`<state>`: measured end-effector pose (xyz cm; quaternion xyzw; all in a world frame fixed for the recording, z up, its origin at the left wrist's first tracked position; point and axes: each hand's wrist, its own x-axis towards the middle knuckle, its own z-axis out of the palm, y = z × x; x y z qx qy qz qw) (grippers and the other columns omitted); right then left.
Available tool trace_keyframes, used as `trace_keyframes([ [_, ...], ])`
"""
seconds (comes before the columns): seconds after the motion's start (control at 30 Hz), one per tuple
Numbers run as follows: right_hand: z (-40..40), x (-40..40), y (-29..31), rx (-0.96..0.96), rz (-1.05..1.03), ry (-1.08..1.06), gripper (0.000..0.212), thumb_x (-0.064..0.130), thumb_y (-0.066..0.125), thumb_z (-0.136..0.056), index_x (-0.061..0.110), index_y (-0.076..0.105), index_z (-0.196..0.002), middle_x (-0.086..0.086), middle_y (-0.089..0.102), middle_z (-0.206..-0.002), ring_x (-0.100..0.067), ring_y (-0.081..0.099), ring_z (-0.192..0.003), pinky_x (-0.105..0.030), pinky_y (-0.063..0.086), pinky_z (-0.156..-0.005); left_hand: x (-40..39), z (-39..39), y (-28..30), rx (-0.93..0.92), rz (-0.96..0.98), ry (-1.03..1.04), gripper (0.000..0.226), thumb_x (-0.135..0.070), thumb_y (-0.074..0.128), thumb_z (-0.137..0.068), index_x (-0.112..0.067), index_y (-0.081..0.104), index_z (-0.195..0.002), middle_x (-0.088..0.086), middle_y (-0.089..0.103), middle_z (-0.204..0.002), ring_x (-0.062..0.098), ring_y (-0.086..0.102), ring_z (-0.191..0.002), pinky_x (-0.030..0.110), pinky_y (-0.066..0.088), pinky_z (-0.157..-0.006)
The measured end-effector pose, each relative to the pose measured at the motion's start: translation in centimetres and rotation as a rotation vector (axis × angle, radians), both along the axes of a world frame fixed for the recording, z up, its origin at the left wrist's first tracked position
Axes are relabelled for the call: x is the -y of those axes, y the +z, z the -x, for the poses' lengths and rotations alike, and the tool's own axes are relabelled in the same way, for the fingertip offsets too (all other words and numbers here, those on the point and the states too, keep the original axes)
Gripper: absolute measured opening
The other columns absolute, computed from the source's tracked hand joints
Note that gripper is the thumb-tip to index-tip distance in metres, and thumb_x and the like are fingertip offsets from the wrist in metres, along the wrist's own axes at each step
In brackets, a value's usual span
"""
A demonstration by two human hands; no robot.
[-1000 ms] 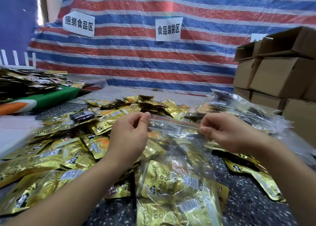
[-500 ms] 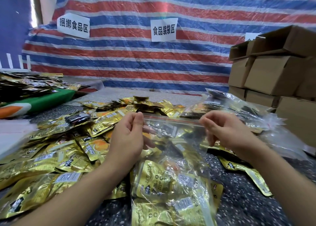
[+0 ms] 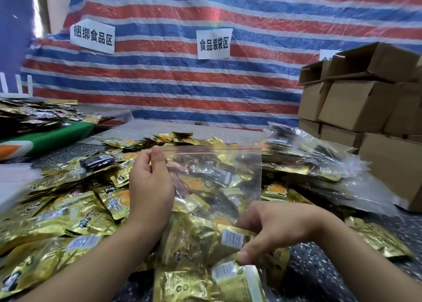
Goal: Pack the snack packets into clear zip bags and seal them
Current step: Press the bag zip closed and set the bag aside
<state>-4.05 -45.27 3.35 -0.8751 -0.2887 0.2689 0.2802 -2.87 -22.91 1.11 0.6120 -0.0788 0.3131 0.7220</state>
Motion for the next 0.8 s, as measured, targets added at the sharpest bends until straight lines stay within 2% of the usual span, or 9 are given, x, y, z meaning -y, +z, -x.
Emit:
trace_keyframes([
  [0.1, -0.1, 0.1, -0.4, 0.018, -0.112, -0.002, 0.019, 0.044, 0.071, -0.083, 0.027, 0.068, -0.075, 0.015, 0.057, -0.062, -0.003, 0.048, -0.056, -0.019, 0.035, -0.052, -0.5, -0.4, 0.4, -0.059, 0.094, -0.094, 0.035, -0.044, 0.034, -0.104, -0.016, 0.051, -0.092, 0.007, 0.071, -0.069, 0.025, 0.062, -0.043, 0.028, 0.046, -0.039],
  [0.2, -0.4, 0.2, -0.9, 0.003, -0.344, -0.109, 0.013, 0.030, 0.070, -0.087, 0.017, 0.074, -0.086, 0.015, 0.055, -0.063, -0.002, 0.048, -0.057, -0.017, 0.038, -0.055, -1.1, -0.6, 1.0, -0.159, 0.230, -0.258, 0.046, -0.055, 0.030, -0.101, -0.016, 0.051, -0.113, 0.018, 0.073, -0.085, 0.029, 0.070, -0.059, 0.030, 0.052, -0.043],
  [0.27, -0.8, 0.7, -1.0, -0.058, -0.505, -0.223, 0.033, 0.024, 0.072, -0.087, -0.004, 0.068, -0.103, 0.004, 0.060, -0.071, -0.008, 0.053, -0.063, -0.018, 0.042, -0.056, -1.2, -0.7, 1.2, -0.199, 0.213, -0.306, 0.059, -0.064, 0.029, -0.094, -0.016, 0.049, -0.122, 0.020, 0.072, -0.098, 0.031, 0.073, -0.076, 0.034, 0.058, -0.053],
  [0.33, -1.0, 1.1, -0.9, -0.071, -0.652, -0.334, 0.031, 0.020, 0.070, -0.088, -0.004, 0.066, -0.106, -0.011, 0.064, -0.087, -0.020, 0.058, -0.074, -0.026, 0.047, -0.062, -1.0, -0.6, 1.2, -0.209, 0.180, -0.344, 0.066, -0.070, 0.035, -0.081, -0.018, 0.052, -0.118, 0.016, 0.070, -0.105, 0.028, 0.073, -0.078, 0.032, 0.056, -0.055],
  [0.4, -1.3, 1.1, -0.6, -0.078, -0.823, -0.456, 0.033, 0.017, 0.065, -0.084, -0.005, 0.064, -0.109, -0.016, 0.067, -0.097, -0.022, 0.063, -0.078, -0.029, 0.051, -0.065, -0.5, -0.5, 1.1, -0.236, 0.147, -0.387, 0.071, -0.071, 0.046, -0.070, -0.019, 0.053, -0.118, 0.010, 0.070, -0.106, 0.025, 0.073, -0.078, 0.036, 0.057, -0.057],
  [0.5, -1.9, 1.0, -0.3, -0.188, -1.155, -0.591, 0.021, 0.006, 0.062, -0.078, -0.001, 0.062, -0.098, -0.013, 0.072, -0.085, -0.017, 0.068, -0.069, -0.027, 0.056, -0.059, -0.1, -0.6, 0.6, -0.267, 0.028, -0.455, 0.073, -0.067, 0.056, -0.069, -0.015, 0.054, -0.120, 0.010, 0.073, -0.105, 0.027, 0.074, -0.085, 0.036, 0.058, -0.064],
  [0.6, -2.3, 0.7, -0.3, -0.421, -1.428, -0.721, 0.023, 0.000, 0.060, -0.075, -0.007, 0.065, -0.096, -0.021, 0.070, -0.099, -0.026, 0.066, -0.094, -0.039, 0.054, -0.091, 0.3, -0.8, 0.1, -0.295, -0.040, -0.476, 0.079, -0.067, 0.061, -0.066, -0.014, 0.053, -0.124, 0.011, 0.067, -0.117, 0.029, 0.074, -0.088, 0.039, 0.059, -0.070],
  [0.67, -2.6, 0.6, -0.6, -0.533, -1.511, -0.773, 0.030, -0.002, 0.056, -0.077, -0.011, 0.061, -0.106, -0.026, 0.067, -0.110, -0.033, 0.064, -0.109, -0.047, 0.052, -0.095, 0.2, -1.2, -0.1, -0.305, -0.044, -0.453, 0.068, -0.064, 0.063, -0.068, -0.019, 0.054, -0.119, 0.009, 0.066, -0.116, 0.029, 0.074, -0.086, 0.043, 0.060, -0.075],
  [0.8, -2.9, 0.3, -1.3, -0.504, -1.472, -0.908, 0.024, -0.002, 0.045, -0.097, -0.008, 0.051, -0.119, -0.031, 0.060, -0.123, -0.041, 0.063, -0.111, -0.051, 0.054, -0.087, 0.3, -1.5, -0.4, -0.345, -0.028, -0.443, 0.070, -0.057, 0.065, -0.068, -0.019, 0.050, -0.124, 0.008, 0.065, -0.114, 0.029, 0.075, -0.083, 0.036, 0.061, -0.064],
])
